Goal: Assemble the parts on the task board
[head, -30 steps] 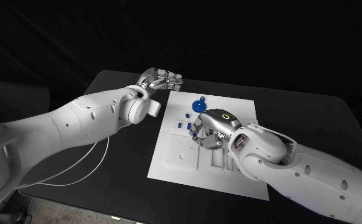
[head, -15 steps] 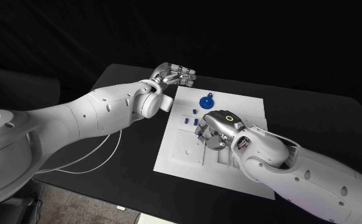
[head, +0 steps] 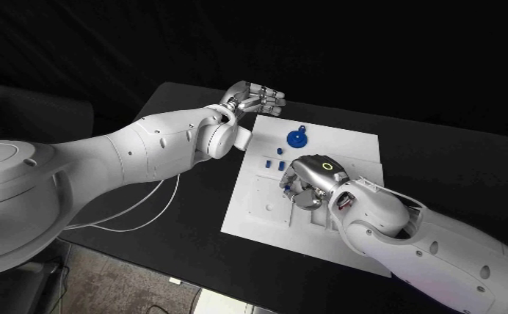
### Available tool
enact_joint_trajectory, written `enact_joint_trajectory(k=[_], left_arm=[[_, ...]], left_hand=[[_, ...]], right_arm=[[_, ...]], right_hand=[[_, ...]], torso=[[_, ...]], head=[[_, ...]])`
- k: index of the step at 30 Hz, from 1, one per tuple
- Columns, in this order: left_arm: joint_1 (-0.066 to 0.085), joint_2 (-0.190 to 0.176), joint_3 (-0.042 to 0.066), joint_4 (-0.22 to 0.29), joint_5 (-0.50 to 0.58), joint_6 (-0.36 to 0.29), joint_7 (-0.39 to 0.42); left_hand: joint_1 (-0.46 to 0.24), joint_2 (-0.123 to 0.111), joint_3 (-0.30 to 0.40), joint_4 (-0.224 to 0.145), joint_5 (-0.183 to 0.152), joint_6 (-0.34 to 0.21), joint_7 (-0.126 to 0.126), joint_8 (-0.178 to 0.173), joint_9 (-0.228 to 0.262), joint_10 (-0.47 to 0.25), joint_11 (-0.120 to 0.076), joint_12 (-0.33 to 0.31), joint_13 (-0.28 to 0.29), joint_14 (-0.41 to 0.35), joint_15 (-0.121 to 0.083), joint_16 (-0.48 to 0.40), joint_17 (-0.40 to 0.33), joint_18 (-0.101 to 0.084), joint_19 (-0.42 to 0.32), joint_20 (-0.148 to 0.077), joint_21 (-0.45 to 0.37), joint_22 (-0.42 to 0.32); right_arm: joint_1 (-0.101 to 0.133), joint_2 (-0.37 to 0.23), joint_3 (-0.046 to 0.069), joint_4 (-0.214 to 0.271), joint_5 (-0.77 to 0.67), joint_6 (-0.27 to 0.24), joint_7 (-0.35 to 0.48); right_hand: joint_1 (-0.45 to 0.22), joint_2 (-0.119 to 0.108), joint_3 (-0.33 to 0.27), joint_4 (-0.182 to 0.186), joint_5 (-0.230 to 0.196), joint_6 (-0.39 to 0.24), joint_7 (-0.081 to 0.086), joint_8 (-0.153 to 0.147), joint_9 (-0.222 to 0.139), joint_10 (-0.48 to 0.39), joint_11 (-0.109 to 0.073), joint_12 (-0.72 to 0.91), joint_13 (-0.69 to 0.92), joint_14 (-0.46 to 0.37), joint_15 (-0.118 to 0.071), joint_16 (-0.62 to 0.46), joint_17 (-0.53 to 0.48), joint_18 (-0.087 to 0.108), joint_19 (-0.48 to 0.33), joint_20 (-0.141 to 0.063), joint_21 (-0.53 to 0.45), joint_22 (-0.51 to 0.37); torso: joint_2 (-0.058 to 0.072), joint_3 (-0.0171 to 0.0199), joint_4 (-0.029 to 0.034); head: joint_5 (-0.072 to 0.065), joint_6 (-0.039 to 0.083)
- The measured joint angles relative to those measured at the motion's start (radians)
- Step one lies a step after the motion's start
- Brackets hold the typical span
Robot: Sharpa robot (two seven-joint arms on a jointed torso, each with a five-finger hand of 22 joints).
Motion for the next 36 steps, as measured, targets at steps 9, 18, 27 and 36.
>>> enact_joint_trajectory(k=[9,18,27,36], left_arm=[[0.0,0.001,0.0,-0.001,0.001,-0.002,0.003],[0.0,0.001,0.0,-0.002,0.001,-0.002,0.005],[0.0,0.001,0.0,-0.003,0.002,-0.002,0.005],[0.0,0.0,0.0,-0.003,0.002,-0.001,0.006]], left_hand=[[-0.003,-0.003,-0.015,0.022,-0.021,-0.007,0.0,0.0,0.0,0.0,0.0,0.0,0.0,0.0,0.0,0.0,0.0,0.0,0.005,0.005,0.0,-0.043],[-0.003,-0.003,-0.019,0.026,-0.021,-0.007,0.0,0.0,0.0,0.0,0.0,0.0,0.0,-0.009,0.002,0.0,0.0,0.0,0.005,0.005,0.0,-0.069],[-0.003,-0.003,-0.023,0.029,-0.021,-0.007,0.0,0.0,0.0,0.0,0.0,0.0,0.0,-0.009,0.002,0.0,0.0,0.0,0.011,0.011,0.0,-0.102],[-0.003,-0.003,-0.023,0.029,-0.021,-0.007,0.0,0.0,0.0,-0.007,0.0,0.0,0.0,-0.009,0.002,0.0,0.0,0.0,0.011,0.011,0.0,-0.108]], right_arm=[[-0.011,0.007,-0.002,-0.005,-0.003,0.002,0.0],[-0.014,0.01,-0.003,-0.006,-0.005,0.004,0.0],[-0.015,0.008,-0.004,-0.005,-0.008,0.005,0.0],[-0.018,0.003,-0.005,-0.006,-0.021,0.004,-0.01]], right_hand=[[0.0,0.0,0.003,-0.003,-0.003,0.0,0.0,0.0,0.0,0.0,0.0,-0.001,-0.003,0.0,0.0,0.0,0.0,-0.002,0.0,0.0,0.0,0.0],[0.0,0.0,0.002,-0.003,-0.003,0.0,0.0,0.0,0.0,0.0,0.0,0.001,-0.002,0.0,0.0,0.0,-0.001,-0.006,0.0,0.0,0.0,0.0],[0.0,0.0,0.002,-0.003,-0.003,0.0,0.0,0.0,0.0,0.0,0.0,0.001,-0.001,0.0,0.0,0.0,-0.001,-0.007,0.0,0.0,0.0,0.0],[0.0,0.0,0.005,-0.006,-0.007,0.0,0.0,0.0,0.0,0.0,0.0,0.001,-0.001,0.002,0.002,0.004,-0.004,-0.008,0.002,-0.002,0.0,0.0]], torso=[[-0.001,0.0001,-0.0006],[-0.001,0.0014,-0.0008],[-0.002,0.0013,-0.0008],[-0.002,0.0002,-0.0009]], head=[[0.008,-0.007],[0.013,-0.008],[0.015,-0.009],[0.01,-0.011]])
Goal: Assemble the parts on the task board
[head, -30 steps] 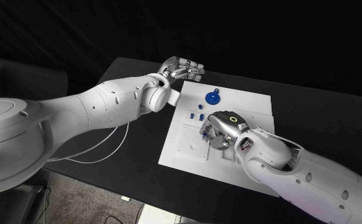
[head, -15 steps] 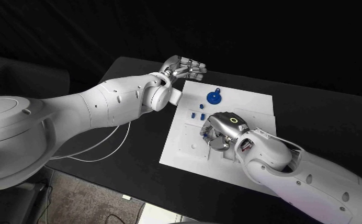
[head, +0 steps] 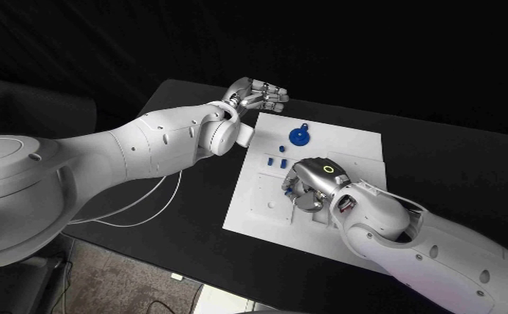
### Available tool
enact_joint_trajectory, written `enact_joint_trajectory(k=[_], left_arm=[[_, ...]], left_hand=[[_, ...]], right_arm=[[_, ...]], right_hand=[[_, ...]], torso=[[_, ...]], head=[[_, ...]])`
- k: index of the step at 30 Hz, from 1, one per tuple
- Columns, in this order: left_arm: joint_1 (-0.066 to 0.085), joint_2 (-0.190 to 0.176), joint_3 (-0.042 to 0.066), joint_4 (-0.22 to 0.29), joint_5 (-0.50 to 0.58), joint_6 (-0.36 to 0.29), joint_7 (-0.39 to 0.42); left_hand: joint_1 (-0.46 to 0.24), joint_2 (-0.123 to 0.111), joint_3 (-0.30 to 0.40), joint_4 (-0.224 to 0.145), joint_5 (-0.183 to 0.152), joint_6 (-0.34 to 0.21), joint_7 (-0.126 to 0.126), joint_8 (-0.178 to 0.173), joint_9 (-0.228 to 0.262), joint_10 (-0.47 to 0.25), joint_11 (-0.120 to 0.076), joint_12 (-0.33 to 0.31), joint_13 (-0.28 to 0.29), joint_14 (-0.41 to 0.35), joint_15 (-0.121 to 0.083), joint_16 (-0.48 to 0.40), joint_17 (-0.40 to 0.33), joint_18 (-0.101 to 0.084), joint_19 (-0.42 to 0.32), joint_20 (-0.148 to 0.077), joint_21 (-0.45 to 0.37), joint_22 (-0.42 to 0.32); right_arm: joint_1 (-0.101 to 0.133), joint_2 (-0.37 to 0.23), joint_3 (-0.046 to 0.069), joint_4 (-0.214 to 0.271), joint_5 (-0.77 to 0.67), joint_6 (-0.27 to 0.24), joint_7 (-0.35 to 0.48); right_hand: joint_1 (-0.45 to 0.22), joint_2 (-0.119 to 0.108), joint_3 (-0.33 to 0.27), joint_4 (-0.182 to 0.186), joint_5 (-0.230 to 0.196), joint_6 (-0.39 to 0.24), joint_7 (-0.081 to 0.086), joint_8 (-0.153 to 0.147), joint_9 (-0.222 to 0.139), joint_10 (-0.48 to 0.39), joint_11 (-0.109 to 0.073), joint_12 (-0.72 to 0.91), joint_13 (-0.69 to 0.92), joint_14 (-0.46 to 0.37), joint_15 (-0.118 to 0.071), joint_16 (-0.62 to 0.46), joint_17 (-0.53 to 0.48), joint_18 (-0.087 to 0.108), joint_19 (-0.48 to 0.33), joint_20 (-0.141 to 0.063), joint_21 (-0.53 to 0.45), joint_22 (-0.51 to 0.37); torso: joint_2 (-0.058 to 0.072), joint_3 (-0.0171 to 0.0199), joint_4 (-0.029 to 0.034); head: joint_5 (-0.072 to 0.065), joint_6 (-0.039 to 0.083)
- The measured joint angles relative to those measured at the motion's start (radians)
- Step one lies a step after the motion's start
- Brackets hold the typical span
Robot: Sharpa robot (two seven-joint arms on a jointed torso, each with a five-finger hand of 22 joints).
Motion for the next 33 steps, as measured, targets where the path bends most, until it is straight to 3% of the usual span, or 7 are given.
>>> enact_joint_trajectory(k=[24,33], left_arm=[[0.0,-0.001,0.0,-0.003,0.0,0.002,-0.001],[0.0,0.005,0.0,-0.004,0.0,0.003,-0.001]], left_hand=[[0.0,0.0,-0.013,0.013,-0.005,0.0,0.0,0.0,0.0,-0.003,0.003,0.0,0.0,-0.004,0.004,0.0,0.0,0.0,0.004,0.004,0.004,-0.033],[0.0,0.0,-0.014,0.014,-0.005,0.0,0.0,0.0,0.0,-0.003,0.003,0.0,0.0,-0.004,0.004,0.0,0.0,0.0,0.004,0.004,0.004,-0.035]], right_arm=[[-0.003,0.005,-0.002,0.002,-0.015,-0.006,-0.018],[0.002,0.018,-0.017,-0.001,-0.021,0.011,-0.025]], right_hand=[[-0.004,-0.004,0.006,0.0,-0.005,0.0,0.0,0.0,0.001,0.0,0.0,0.0,0.003,0.0,0.0,0.004,-0.002,0.008,0.0,0.0,0.0,0.0],[0.0,0.0,0.006,0.0,-0.008,0.0,0.0,0.0,0.0,0.0,0.0,0.0,-0.001,0.0,0.0,0.004,-0.003,0.008,0.0,0.0,0.0,0.0]], torso=[[-0.001,-0.0012,-0.0007],[0.0,-0.0016,-0.0008]], head=[[-0.003,0.0],[-0.002,-0.006]])
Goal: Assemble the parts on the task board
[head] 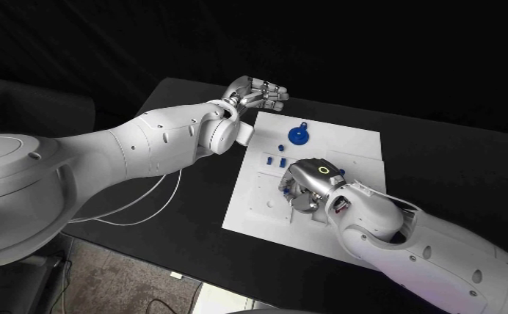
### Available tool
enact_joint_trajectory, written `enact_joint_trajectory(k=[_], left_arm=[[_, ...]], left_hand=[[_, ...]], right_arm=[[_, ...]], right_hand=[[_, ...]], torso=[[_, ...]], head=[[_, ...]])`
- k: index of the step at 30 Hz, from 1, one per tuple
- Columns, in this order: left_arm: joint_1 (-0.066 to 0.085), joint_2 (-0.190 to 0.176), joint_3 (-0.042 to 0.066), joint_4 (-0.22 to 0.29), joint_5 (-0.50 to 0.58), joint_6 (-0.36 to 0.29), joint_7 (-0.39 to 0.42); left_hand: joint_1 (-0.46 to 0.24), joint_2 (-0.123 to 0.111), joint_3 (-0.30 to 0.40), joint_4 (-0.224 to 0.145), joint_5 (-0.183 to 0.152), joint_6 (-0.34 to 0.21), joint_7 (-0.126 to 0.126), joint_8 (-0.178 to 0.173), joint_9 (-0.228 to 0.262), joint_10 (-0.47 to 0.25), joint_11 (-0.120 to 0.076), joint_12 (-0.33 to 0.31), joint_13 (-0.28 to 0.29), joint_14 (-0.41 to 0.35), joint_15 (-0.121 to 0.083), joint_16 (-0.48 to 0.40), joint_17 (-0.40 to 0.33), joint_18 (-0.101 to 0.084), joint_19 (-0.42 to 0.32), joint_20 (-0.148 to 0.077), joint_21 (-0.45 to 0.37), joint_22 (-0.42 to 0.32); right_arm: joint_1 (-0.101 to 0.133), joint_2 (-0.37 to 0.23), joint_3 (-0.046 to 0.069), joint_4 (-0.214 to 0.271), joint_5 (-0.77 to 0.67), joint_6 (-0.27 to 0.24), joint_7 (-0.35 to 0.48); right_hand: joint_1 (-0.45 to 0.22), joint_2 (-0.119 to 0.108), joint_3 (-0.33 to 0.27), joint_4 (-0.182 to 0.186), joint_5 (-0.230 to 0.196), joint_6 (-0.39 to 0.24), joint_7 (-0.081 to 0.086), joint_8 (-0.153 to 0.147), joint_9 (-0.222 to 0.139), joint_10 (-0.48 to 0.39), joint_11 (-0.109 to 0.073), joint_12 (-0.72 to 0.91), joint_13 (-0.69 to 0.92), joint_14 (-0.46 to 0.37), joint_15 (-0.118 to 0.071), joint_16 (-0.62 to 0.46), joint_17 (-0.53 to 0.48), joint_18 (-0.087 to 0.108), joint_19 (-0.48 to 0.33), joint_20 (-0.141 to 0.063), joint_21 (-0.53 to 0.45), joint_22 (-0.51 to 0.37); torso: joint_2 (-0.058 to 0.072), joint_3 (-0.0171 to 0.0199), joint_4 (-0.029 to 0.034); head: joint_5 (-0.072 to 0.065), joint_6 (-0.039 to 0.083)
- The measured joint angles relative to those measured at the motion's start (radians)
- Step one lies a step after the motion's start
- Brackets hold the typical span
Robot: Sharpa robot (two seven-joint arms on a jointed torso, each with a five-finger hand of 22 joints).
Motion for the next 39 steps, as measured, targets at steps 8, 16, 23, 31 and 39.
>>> enact_joint_trajectory(k=[8,16,23,31,39], left_arm=[[0.0,0.002,0.0,-0.001,0.0,0.001,0.0],[0.0,0.001,0.0,-0.001,0.0,0.003,-0.001],[0.0,-0.002,0.0,-0.001,0.0,0.005,-0.002],[0.0,-0.009,0.0,-0.001,0.0,0.008,-0.003],[0.0,-0.021,0.0,-0.001,0.0,0.011,-0.004]], left_hand=[[0.0,0.0,0.0,0.0,0.0,0.0,0.0,0.0,0.0,0.0,0.0,0.0,0.0,0.0,0.0,0.0,0.0,0.0,0.0,0.0,0.0,-0.006],[0.0,0.0,-0.003,-0.003,0.0,0.0,0.0,0.0,0.0,0.0,0.0,0.0,0.0,0.0,0.0,0.0,0.0,0.0,0.0,0.0,0.0,-0.01],[0.0,0.0,-0.007,0.0,0.0,0.0,0.0,0.0,0.0,0.0,0.0,0.0,0.0,-0.007,0.0,0.0,0.0,0.0,0.0,0.0,0.0,-0.013],[0.0,0.0,-0.007,0.0,-0.007,0.0,0.0,0.0,0.0,-0.007,0.0,0.0,0.0,-0.007,0.0,0.0,0.0,0.0,0.004,0.0,0.0,-0.019],[0.0,0.0,-0.007,0.0,-0.007,0.0,0.0,0.0,0.0,-0.011,0.004,0.0,0.0,-0.007,0.0,0.0,0.0,0.0,0.007,0.0,0.0,-0.021]], right_arm=[[0.005,0.008,-0.012,-0.007,-0.009,0.0,-0.007],[0.003,0.006,-0.021,-0.014,-0.008,-0.028,-0.008],[-0.003,-0.007,-0.027,-0.009,0.008,-0.073,-0.008],[-0.005,-0.055,-0.014,0.039,0.044,-0.123,-0.006],[0.003,-0.128,0.073,0.098,0.094,-0.133,-0.004]], right_hand=[[0.0,0.0,-0.006,0.0,0.027,0.0,0.0,0.0,0.0,0.0,0.0,0.0,0.0,-0.002,-0.002,0.0,-0.002,-0.001,0.0,0.0,-0.004,0.0],[-0.02,-0.031,-0.024,-0.004,0.078,-0.103,0.031,0.0,-0.007,-0.082,0.007,0.008,0.006,-0.002,0.021,0.006,-0.006,0.018,0.0,0.015,-0.022,0.0],[-0.008,-0.098,-0.16,-0.006,0.074,-0.204,-0.008,0.0,-0.008,-0.257,0.045,0.012,-0.002,-0.018,0.039,-0.017,-0.033,0.047,0.0,0.036,-0.17,-0.013],[0.014,-0.088,-0.311,0.029,0.078,-0.223,-0.016,0.0,-0.007,-0.31,0.057,0.034,-0.001,-0.025,0.043,-0.022,-0.061,0.063,0.0,0.043,-0.242,-0.06],[0.002,-0.076,-0.264,0.036,0.087,-0.212,0.002,0.0,-0.007,-0.248,0.039,0.039,-0.001,-0.008,0.038,-0.012,-0.063,0.063,0.0,0.043,-0.185,-0.051]], torso=[[0.0,0.0,0.0],[0.0,0.0009,-0.0004],[0.0,0.0014,-0.0003],[-0.001,0.0015,-0.0006],[-0.001,0.0023,-0.0018]], head=[[0.001,-0.003],[0.002,-0.004],[-0.001,-0.001],[-0.007,0.009],[-0.021,0.023]])
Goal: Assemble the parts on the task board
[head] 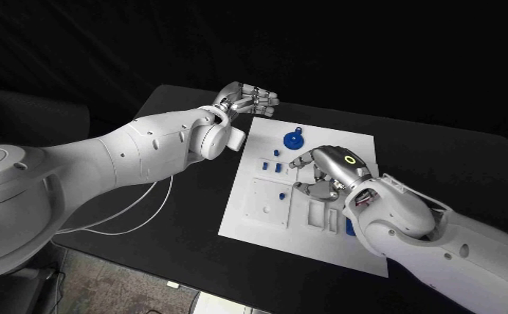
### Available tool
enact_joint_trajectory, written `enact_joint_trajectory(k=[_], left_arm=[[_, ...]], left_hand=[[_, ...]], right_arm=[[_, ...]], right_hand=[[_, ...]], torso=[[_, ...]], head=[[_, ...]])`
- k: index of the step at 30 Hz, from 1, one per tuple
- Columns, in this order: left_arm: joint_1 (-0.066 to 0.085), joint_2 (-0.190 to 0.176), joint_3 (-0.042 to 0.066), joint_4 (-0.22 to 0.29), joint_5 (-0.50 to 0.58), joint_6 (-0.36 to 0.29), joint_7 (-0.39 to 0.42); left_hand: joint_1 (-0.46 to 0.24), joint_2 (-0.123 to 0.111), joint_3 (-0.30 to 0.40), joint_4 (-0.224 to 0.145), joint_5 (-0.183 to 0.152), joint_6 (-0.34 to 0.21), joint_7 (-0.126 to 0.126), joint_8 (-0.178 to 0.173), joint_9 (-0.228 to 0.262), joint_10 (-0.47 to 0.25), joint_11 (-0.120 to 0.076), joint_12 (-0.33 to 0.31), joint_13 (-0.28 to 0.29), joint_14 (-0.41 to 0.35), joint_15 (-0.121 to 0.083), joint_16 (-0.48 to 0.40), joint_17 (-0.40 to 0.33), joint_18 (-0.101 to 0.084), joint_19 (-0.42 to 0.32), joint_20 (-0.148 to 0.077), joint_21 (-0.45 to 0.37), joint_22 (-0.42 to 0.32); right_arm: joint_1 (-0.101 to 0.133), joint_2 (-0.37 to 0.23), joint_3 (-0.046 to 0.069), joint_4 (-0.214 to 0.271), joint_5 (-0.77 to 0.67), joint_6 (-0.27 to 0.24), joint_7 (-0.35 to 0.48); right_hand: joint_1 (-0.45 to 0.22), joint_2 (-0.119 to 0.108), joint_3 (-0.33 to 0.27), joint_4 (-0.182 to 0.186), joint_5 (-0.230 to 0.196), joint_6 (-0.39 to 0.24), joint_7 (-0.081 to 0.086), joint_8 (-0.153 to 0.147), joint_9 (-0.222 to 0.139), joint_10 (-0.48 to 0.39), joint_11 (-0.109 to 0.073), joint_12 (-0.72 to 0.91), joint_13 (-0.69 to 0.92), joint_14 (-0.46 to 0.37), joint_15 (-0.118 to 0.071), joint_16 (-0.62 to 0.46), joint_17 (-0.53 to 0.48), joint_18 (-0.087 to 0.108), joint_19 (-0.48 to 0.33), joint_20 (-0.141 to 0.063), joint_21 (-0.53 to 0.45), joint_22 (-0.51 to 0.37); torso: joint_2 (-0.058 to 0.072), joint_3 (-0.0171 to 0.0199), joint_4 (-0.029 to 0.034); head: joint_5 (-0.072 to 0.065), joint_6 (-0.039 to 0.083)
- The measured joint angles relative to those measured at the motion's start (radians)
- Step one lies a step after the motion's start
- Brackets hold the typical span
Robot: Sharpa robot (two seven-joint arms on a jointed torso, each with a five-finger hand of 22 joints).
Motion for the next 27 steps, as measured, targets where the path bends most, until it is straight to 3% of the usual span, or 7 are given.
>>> enact_joint_trajectory(k=[3,6,11,18,22,27], left_arm=[[0.0,-0.007,0.0,0.001,0.0,0.003,0.0],[0.0,-0.014,0.0,0.003,0.0,0.006,-0.001],[0.0,-0.025,0.0,0.002,-0.002,0.012,-0.001],[0.0,-0.032,0.0,-0.001,-0.004,0.019,-0.002],[0.0,-0.032,0.0,-0.001,-0.005,0.021,-0.002],[0.0,-0.031,0.0,-0.002,-0.006,0.024,-0.002]], left_hand=[[0.005,0.005,0.0,0.0,0.0,0.0,0.0,0.0,0.0,0.0,0.0,0.0,0.0,0.0,0.0,0.0,0.0,0.0,0.0,0.0,0.0,0.0],[0.005,0.005,0.0,0.0,0.0,0.0,0.0,0.0,0.0,0.0,0.0,0.0,0.0,0.0,0.0,0.0,0.0,0.0,0.0,0.0,0.0,0.0],[0.005,0.005,0.0,0.0,0.0,0.0,0.0,0.0,0.0,0.0,0.0,0.0,0.0,0.0,0.0,0.0,0.0,0.0,0.0,0.0,0.004,-0.001],[0.005,0.005,0.0,0.0,0.002,0.0,0.0,0.0,0.0,0.0,0.0,0.0,0.0,0.0,0.0,0.0,0.0,0.0,0.0,0.0,0.004,-0.001],[0.005,0.005,0.003,-0.003,0.016,0.0,0.0,0.0,0.0,0.0,0.0,0.0,0.0,0.0,0.0,0.0,0.0,0.0,0.0,0.0,0.004,-0.001],[0.005,0.005,0.003,-0.003,0.016,0.0,0.0,0.0,0.0,0.0,0.0,0.0,0.0,0.0,0.0,0.0,0.0,0.0,0.0,0.0,0.004,-0.001]], right_arm=[[0.014,-0.031,0.026,0.004,0.026,0.016,0.001],[0.029,-0.063,0.052,-0.004,0.054,0.047,0.001],[0.047,-0.101,0.074,-0.044,0.091,0.114,-0.001],[0.053,-0.115,0.08,-0.078,0.12,0.207,-0.007],[0.054,-0.11,0.081,-0.085,0.122,0.26,-0.014],[0.053,-0.103,0.08,-0.093,0.122,0.312,-0.023]], right_hand=[[-0.012,0.012,0.014,0.012,0.003,-0.007,0.007,0.0,0.0,0.037,-0.008,-0.011,0.0,0.004,-0.001,0.01,0.001,0.0,0.0,0.0,0.043,0.003],[-0.021,0.004,0.021,0.019,0.015,0.0,0.014,0.0,0.0,0.055,-0.011,-0.025,0.0,0.006,-0.002,0.018,0.002,-0.007,0.0,0.0,0.068,0.004],[-0.02,0.005,-0.068,0.038,0.024,-0.019,0.003,0.0,0.0,0.032,-0.003,-0.025,0.0,0.006,-0.002,0.018,-0.008,-0.014,0.0,0.0,0.058,-0.012],[0.002,0.023,-0.177,0.073,-0.001,-0.049,-0.013,0.0,0.0,-0.008,0.006,-0.025,0.0,-0.001,0.004,0.027,-0.015,-0.016,0.0,0.0,0.031,-0.034],[0.026,0.017,-0.201,0.097,-0.037,-0.071,-0.031,0.0,0.0,-0.035,0.011,-0.019,0.0,-0.005,0.008,0.03,-0.018,-0.017,0.0,0.0,-0.003,-0.057],[0.028,0.017,-0.203,0.108,-0.048,-0.075,-0.029,0.0,0.0,-0.036,0.009,-0.012,0.0,-0.005,0.008,0.03,-0.02,-0.018,0.0,0.0,-0.005,-0.065]], torso=[[0.0,-0.0001,-0.001],[0.001,-0.0005,-0.0019],[0.001,-0.0007,-0.0034],[0.002,-0.0007,-0.0027],[0.002,-0.0008,-0.0021],[0.002,-0.0013,-0.0021]], head=[[-0.011,0.007],[-0.02,0.012],[-0.032,0.018],[-0.036,0.018],[-0.037,0.017],[-0.037,0.016]])
